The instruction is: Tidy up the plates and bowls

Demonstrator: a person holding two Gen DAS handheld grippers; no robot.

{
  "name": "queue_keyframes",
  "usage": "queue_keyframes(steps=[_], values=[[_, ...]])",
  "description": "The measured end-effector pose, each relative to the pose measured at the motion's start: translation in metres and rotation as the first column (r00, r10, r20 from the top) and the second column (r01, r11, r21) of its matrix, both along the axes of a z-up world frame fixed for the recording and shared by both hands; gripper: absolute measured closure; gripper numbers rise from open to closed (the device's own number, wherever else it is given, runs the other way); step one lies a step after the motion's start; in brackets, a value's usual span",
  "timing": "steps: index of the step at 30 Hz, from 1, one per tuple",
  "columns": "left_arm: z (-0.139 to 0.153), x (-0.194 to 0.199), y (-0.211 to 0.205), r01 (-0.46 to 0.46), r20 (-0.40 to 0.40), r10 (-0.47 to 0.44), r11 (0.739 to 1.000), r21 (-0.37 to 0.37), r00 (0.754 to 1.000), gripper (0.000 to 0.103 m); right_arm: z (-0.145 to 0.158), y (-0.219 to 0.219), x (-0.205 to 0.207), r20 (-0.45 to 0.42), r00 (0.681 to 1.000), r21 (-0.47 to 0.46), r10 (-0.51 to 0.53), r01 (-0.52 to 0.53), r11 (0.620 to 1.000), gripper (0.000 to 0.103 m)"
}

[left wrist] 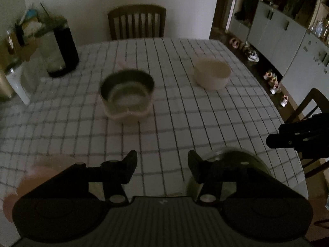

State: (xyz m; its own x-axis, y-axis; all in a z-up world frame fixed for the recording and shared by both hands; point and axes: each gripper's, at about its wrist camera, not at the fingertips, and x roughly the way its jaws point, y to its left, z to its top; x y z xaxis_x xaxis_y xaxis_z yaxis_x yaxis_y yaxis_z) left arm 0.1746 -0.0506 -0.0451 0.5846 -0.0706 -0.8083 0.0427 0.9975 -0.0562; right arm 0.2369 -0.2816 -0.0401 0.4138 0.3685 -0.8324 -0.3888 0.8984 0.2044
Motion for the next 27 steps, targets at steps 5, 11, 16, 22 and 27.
queue_keyframes(steps=[5,11,16,22,27], values=[[0.016,0.008,0.017,-0.001,0.050,0.000,1.000,0.018,0.999,0.044,0.013,0.019,0.008,0.046,0.999,0.008,-0.003,0.003,1.000,0.045],[0.025,0.019,0.035,0.012,0.085,-0.014,0.999,0.033,0.996,0.040,0.023,0.044,0.016,0.084,0.996,0.019,-0.019,0.018,1.000,0.036],[0.025,0.033,0.050,0.011,0.096,-0.015,0.999,0.047,0.995,0.030,0.023,0.068,0.026,0.099,0.994,0.018,-0.039,0.038,0.999,0.026],[0.023,0.052,0.069,0.016,0.112,-0.021,0.999,0.050,0.993,0.027,0.024,0.094,0.040,0.138,0.989,-0.008,-0.055,0.057,0.998,0.015],[0.020,0.071,0.084,0.018,0.128,-0.026,0.998,0.061,0.991,0.026,0.024,0.115,0.052,0.194,0.978,-0.045,-0.072,0.082,0.996,0.004]])
